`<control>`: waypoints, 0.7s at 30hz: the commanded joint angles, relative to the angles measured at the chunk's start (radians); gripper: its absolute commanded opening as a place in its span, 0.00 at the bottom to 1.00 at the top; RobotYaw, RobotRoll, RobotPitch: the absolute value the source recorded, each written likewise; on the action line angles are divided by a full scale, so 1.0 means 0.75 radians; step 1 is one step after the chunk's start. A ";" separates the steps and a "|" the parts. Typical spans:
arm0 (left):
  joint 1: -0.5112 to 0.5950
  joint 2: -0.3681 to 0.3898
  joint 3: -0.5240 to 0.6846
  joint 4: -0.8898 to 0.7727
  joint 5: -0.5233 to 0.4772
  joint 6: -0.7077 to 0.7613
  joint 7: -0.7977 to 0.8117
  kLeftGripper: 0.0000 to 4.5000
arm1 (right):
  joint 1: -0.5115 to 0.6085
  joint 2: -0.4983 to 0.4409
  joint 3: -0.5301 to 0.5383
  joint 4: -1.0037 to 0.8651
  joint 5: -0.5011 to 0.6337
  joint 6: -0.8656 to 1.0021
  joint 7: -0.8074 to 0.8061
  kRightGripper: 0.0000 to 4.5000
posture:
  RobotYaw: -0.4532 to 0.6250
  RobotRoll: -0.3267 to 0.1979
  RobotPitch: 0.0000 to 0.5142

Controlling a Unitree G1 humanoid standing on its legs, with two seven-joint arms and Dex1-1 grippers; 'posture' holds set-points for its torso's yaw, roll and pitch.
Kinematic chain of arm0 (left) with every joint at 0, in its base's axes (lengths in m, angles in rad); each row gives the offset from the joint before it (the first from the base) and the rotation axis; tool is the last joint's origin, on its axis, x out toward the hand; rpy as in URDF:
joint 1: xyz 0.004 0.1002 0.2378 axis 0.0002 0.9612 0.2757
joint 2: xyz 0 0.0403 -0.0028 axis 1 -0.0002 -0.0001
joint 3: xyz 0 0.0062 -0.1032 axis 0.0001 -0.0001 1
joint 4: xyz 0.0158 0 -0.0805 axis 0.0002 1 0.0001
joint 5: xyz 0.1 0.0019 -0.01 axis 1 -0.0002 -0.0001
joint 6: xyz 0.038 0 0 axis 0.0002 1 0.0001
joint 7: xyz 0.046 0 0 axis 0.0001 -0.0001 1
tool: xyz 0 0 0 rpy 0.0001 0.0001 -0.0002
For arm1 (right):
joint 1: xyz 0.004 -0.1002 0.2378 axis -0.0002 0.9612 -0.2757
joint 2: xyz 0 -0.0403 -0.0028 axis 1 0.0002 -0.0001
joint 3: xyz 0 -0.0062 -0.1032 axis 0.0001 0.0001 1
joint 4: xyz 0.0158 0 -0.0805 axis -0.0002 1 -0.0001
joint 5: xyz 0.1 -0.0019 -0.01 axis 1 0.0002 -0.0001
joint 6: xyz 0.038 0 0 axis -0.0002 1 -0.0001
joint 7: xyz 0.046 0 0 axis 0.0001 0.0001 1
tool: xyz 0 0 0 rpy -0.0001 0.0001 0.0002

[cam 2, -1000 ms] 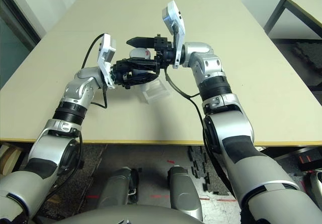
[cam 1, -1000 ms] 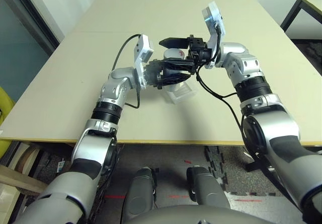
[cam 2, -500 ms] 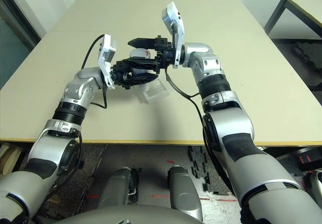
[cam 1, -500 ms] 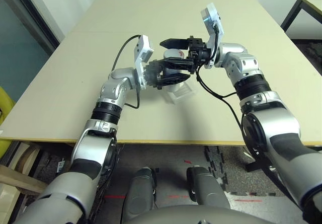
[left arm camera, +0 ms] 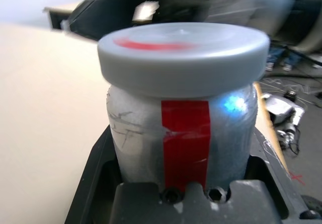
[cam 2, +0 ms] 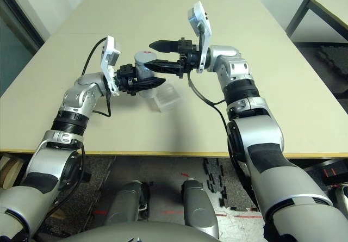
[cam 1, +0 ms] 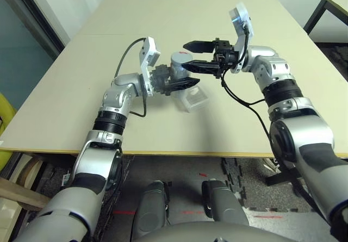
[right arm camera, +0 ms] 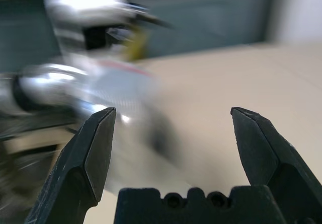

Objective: Pour the medicine from the bottle into the box.

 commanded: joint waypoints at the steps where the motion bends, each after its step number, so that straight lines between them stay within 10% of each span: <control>1: 0.014 -0.007 -0.013 -0.039 -0.012 -0.005 -0.017 0.59 | 0.011 -0.020 -0.031 0.055 -0.018 -0.021 -0.026 1.00 | 0.27 0.62 0.16; 21: -0.013 -0.004 -0.014 0.021 0.008 -0.040 -0.020 0.59 | 0.098 -0.012 -0.015 -0.275 0.047 0.117 0.145 1.00 | 0.27 0.62 0.11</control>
